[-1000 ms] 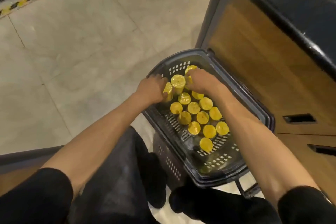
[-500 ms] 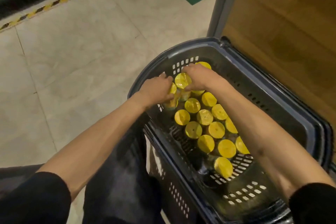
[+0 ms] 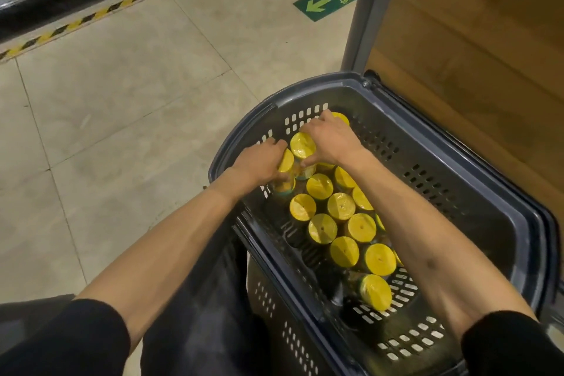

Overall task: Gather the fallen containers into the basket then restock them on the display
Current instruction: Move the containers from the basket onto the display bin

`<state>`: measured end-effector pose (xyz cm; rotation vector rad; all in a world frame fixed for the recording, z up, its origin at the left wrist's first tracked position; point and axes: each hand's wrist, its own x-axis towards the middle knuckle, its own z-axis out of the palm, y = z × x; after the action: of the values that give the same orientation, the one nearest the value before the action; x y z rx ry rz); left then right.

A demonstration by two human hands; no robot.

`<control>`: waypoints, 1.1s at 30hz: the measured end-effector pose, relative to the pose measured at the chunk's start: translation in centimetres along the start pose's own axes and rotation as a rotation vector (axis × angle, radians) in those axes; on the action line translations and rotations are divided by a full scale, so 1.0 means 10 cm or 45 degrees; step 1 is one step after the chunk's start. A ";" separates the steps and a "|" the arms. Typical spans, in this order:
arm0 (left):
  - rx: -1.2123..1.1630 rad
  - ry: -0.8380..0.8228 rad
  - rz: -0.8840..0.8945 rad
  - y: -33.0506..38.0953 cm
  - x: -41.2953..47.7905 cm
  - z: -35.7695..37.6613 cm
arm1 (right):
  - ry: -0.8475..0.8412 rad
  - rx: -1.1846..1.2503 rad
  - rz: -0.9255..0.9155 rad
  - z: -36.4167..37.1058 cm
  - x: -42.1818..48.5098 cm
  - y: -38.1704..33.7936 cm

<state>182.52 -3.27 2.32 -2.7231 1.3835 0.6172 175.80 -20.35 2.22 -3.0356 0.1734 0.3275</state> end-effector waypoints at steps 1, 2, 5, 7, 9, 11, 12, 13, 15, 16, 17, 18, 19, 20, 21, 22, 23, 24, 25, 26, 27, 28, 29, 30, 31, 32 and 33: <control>-0.030 0.001 0.003 -0.01 0.02 0.02 | 0.013 0.004 0.001 0.03 0.00 0.02; -0.049 0.002 0.007 -0.02 0.05 0.04 | 0.018 0.002 0.008 0.05 0.01 0.04; -0.129 -0.020 -0.002 -0.03 0.04 0.02 | 0.014 0.062 0.055 0.02 -0.08 0.09; -0.180 0.007 -0.020 -0.01 -0.07 -0.06 | 0.012 0.121 0.087 -0.09 -0.23 0.10; -0.228 0.025 -0.030 0.04 -0.22 -0.26 | 0.008 0.202 0.153 -0.33 -0.42 0.08; -0.284 -0.018 -0.078 0.10 -0.43 -0.53 | -0.033 0.299 0.224 -0.61 -0.64 0.06; -0.297 -0.037 -0.089 0.14 -0.54 -0.67 | -0.049 0.336 0.264 -0.76 -0.77 0.05; -0.312 -0.048 -0.096 0.18 -0.65 -0.83 | -0.059 0.369 0.297 -0.93 -0.89 0.02; -0.368 -0.048 -0.125 0.25 -0.90 -1.10 | -0.076 0.443 0.322 -1.26 -1.12 -0.04; -0.394 -0.043 -0.126 0.28 -1.01 -1.22 | -0.088 0.474 0.340 -1.42 -1.22 -0.08; -0.409 -0.045 -0.122 0.31 -1.12 -1.35 | -0.103 0.502 0.364 -1.61 -1.32 -0.12; -0.420 -0.052 -0.110 0.35 -1.23 -1.51 | -0.116 0.526 0.398 -1.81 -1.42 -0.18; -0.442 -0.054 -0.103 0.38 -1.36 -1.69 | -0.111 0.560 0.434 -2.01 -1.51 -0.23; -0.475 -0.041 -0.103 0.41 -1.48 -1.86 | -0.099 0.606 0.468 -2.21 -1.62 -0.28; -0.515 -0.025 -0.112 0.44 -1.62 -2.05 | -0.078 0.656 0.496 -2.42 -1.73 -0.33; -0.558 -0.006 -0.121 0.49 -1.76 -2.24 | -0.055 0.703 0.526 -2.63 -1.86 -0.37; -0.608 0.011 -0.138 0.54 -1.92 -2.43 | -0.025 0.748 0.552 -2.82 -1.99 -0.40; -0.661 0.027 -0.154 0.59 -2.07 -2.63 | 0.001 0.787 0.575 -3.01 -2.11 -0.44; -0.709 0.038 -0.173 0.63 -2.21 -2.82 | 0.028 0.821 0.592 -3.20 -2.23 -0.47; -0.747 0.052 -0.186 0.68 -2.35 -3.00 | 0.052 0.854 0.609 -3.38 -2.34 -0.51; -0.771 0.062 -0.199 0.73 -2.49 -3.18 | 0.071 0.889 0.621 -3.55 -2.46 -0.53; -0.792 0.072 -0.213 0.78 -2.63 -3.36 | 0.078 0.919 0.627 -3.71 -2.57 -0.57; -0.811 0.083 -0.229 0.84 -2.79 -3.52 | 0.080 0.949 0.634 -3.87 -2.68 -0.60; -0.829 0.109 -0.235 0.89 -2.93 -3.69 | 0.072 0.980 0.645 -4.02 -2.80 -0.64; -0.852 0.135 -0.244 0.94 -3.07 -3.84 | 0.060 1.007 0.654 -4.17 -2.91 -0.67; -0.877 0.172 -0.252 0.99 -3.21 -3.99 | 0.048 1.023 0.658 -4.31 -3.01 -0.70; -0.905 0.207 -0.263 1.03 -3.34 -4.12 | 0.048 1.029 0.656 -4.45 -3.11 -0.73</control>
<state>170.62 8.05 53.77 -3.4679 1.0147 1.0581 155.73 -14.17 52.84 -2.1593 0.8585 0.1660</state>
